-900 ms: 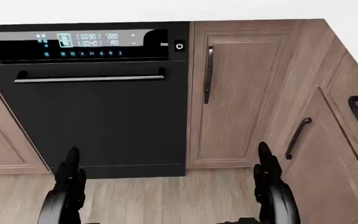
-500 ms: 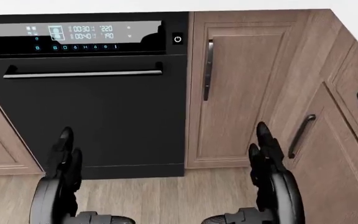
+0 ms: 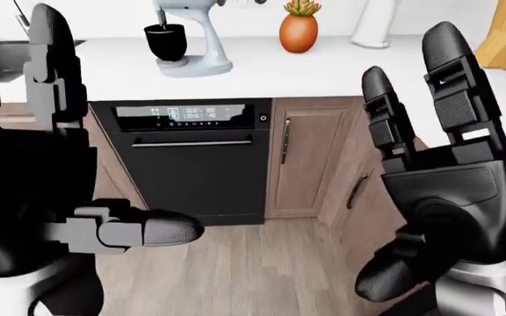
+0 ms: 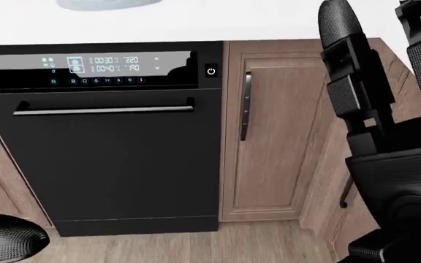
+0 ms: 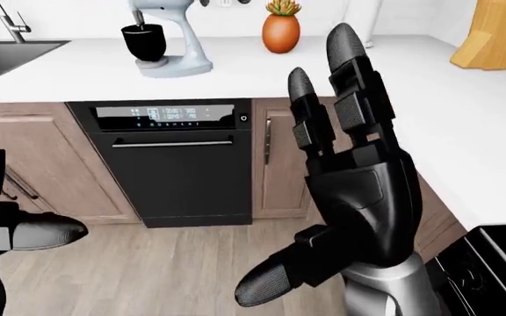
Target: Open the stand mixer head.
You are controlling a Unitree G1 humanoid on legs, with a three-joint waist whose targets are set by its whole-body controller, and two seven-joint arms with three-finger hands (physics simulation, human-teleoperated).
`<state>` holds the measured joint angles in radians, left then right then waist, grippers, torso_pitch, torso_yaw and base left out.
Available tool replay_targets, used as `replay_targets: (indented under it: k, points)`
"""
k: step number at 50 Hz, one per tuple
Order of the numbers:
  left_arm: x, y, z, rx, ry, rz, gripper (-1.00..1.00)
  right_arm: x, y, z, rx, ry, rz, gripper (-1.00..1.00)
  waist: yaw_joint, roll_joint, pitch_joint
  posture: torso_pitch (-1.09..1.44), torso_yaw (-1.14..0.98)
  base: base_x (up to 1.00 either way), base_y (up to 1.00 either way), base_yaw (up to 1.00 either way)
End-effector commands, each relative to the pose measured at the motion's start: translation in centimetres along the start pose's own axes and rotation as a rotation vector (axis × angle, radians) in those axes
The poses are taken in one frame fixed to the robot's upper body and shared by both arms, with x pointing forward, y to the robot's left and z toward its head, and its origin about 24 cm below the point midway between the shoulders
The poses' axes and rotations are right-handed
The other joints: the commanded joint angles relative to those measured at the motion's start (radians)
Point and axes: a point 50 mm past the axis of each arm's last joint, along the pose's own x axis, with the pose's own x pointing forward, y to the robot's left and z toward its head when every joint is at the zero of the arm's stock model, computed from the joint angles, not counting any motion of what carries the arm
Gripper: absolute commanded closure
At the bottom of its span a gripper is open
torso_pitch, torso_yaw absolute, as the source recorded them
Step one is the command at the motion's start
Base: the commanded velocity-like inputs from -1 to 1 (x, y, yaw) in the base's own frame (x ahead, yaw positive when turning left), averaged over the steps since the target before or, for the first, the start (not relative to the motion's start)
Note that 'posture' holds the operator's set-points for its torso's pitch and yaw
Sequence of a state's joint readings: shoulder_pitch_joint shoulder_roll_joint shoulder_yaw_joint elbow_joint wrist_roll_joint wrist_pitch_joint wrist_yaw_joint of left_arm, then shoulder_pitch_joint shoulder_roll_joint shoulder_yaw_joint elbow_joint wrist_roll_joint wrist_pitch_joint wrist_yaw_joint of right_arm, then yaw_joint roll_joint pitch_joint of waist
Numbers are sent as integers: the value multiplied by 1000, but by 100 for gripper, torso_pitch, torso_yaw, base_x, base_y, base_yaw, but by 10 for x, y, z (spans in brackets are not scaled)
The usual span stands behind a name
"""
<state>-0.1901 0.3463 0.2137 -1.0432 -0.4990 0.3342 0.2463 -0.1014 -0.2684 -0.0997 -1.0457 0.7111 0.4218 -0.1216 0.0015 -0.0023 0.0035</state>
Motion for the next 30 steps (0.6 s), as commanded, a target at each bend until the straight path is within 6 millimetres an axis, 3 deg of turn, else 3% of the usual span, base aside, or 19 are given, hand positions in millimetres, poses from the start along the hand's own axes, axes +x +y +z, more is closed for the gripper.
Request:
replay_targets:
  k: [1, 11, 16, 17, 18, 19, 20, 21, 22, 23, 24, 25, 26, 27, 28, 29, 30]
  points:
    - [2, 2, 5, -58, -9, 44, -100, 1, 0, 6, 36, -32, -35, -100, 0, 3, 2, 0, 0, 0, 0, 0]
    - [1, 2, 5, -59, -9, 50, -100, 0, 1, 8, 37, -37, -33, -100, 2, 0, 23, 0, 0, 0, 0, 0]
    - [0, 2, 5, -58, -8, 50, -100, 0, 2, 8, 39, -38, -28, -100, 2, -1, 23, 0, 0, 0, 0, 0]
    - [0, 2, 5, -60, -8, 51, -100, 0, 1, 8, 29, -43, -34, -100, 0, -3, 10, 0, 0, 0, 100, 0]
    - [0, 2, 5, -61, -9, 50, -100, -1, 2, 6, 8, -36, -30, -100, -6, -39, 32, 0, 0, 0, 100, 0]
    - [0, 2, 5, -62, -10, 50, -100, -1, 1, 6, 5, -40, -33, -100, -1, -59, 28, 0, 0, 0, 100, 0]
    - [0, 2, 5, -61, -11, 47, -100, -2, 2, 6, 5, -42, -24, -100, -8, -59, 22, 0, 0, 0, 100, 0]
    - [-1, 2, 5, -62, -9, 49, -100, -2, 3, 6, 16, -43, -24, -100, -9, -73, 41, 0, 0, 0, 0, 0]
    - [-1, 2, 5, -62, -10, 51, -100, -3, 4, 5, 1, -44, -16, -100, -13, -41, 26, 0, 0, 0, 0, 0]
    - [-1, 3, 5, -63, -9, 53, -100, -4, 4, 4, -7, -47, -14, -100, -20, -13, 26, 0, 0, 0, 0, 0]
    - [-1, 3, 4, -62, -7, 54, -100, -4, 4, 4, 11, -42, -16, -100, -29, 13, 41, 0, 0, 0, 0, 0]
    - [-1, 3, 5, -62, -9, 51, -100, -3, 3, 5, 25, -41, -22, -100, -36, 52, 40, 0, 0, 0, 0, 0]
    - [-1, 2, 5, -64, -11, 49, -100, -3, 3, 6, 24, -45, -20, -100, -40, 77, 37, 0, 0, 0, 0, 0]
    - [-1, 2, 5, -64, -12, 46, -100, -3, 4, 6, 26, -47, -13, -100, -27, 50, 29, 0, 0, 0, 41, 0]
    - [-1, 2, 5, -62, -12, 45, -100, -4, 4, 6, 19, -50, -6, -100, -22, 26, 43, 0, 0, 0, 100, 0]
    - [-1, 2, 5, -62, -12, 45, -100, -4, 4, 5, 13, -49, -12, -100, -16, -18, 63, 0, 0, 0, 100, 0]
    - [-1, 2, 6, -63, -14, 46, -100, -4, 4, 4, 11, -45, -13, -100, -11, -63, 66, 0, 0, 0, 80, 0]
